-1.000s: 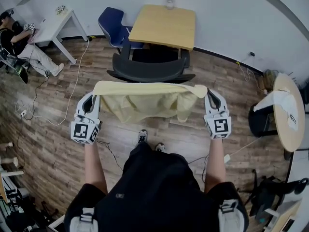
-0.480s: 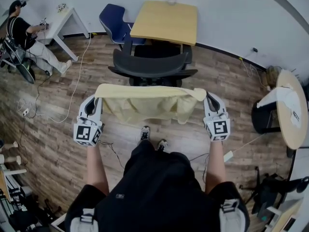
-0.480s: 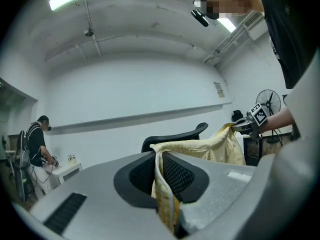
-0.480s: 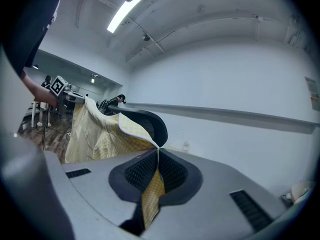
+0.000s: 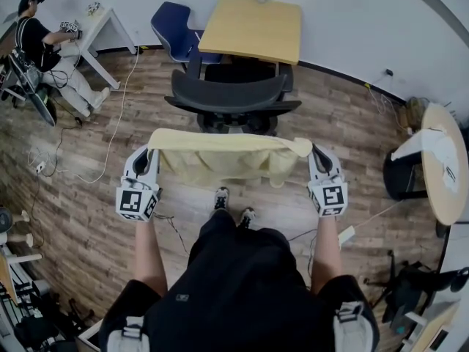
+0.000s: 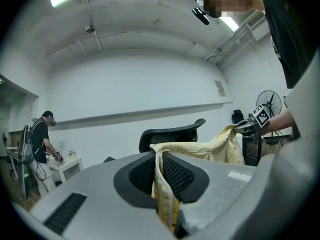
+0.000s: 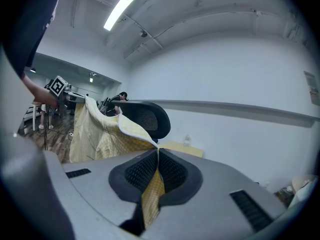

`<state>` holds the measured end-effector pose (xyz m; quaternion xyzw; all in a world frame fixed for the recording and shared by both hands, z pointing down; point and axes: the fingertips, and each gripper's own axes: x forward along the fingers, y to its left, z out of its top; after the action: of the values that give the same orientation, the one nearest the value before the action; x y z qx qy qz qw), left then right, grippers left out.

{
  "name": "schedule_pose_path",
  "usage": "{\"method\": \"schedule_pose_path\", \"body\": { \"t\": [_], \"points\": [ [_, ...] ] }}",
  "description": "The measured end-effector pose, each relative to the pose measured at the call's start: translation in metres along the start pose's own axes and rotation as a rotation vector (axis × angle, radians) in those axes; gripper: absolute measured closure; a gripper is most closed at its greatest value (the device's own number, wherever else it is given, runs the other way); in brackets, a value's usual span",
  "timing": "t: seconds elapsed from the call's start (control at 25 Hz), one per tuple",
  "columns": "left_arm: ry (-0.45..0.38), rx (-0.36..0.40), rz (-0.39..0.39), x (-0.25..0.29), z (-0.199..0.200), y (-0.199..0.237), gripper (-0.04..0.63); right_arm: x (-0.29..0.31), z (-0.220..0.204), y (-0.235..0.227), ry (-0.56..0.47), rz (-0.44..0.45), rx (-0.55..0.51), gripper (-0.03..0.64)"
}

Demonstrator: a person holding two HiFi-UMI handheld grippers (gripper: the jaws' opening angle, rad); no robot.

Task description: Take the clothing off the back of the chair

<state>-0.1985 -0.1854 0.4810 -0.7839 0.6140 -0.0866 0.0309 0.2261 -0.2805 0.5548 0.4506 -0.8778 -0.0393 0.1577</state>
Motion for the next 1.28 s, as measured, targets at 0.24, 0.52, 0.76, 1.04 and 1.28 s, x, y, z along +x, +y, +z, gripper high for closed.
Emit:
{"method": "schedule_pose_path", "body": {
  "t": [0.24, 0.52, 0.76, 1.04, 1.28],
  "points": [
    [0.023, -0.011, 0.012, -0.007, -0.015, -0.003, 0.574, -0.002, -0.011, 0.007, 0.01, 0.008, 0.011, 0.611],
    [0.033, -0.022, 0.019, -0.014, -0.02, -0.007, 0.574, -0.007, -0.015, 0.013, 0.01, 0.009, 0.031, 0.611],
    [0.053, -0.034, 0.017, -0.019, -0.032, -0.009, 0.574, -0.012, -0.022, 0.02, 0.015, 0.014, 0.032, 0.611],
    [0.082, -0.041, 0.009, -0.023, -0.048, -0.014, 0.574, -0.02, -0.025, 0.024, 0.039, 0.012, 0.029, 0.611],
    [0.087, -0.032, 0.007, -0.028, -0.051, -0.016, 0.574, -0.026, -0.031, 0.027, 0.041, 0.012, 0.026, 0.611]
  ]
}}
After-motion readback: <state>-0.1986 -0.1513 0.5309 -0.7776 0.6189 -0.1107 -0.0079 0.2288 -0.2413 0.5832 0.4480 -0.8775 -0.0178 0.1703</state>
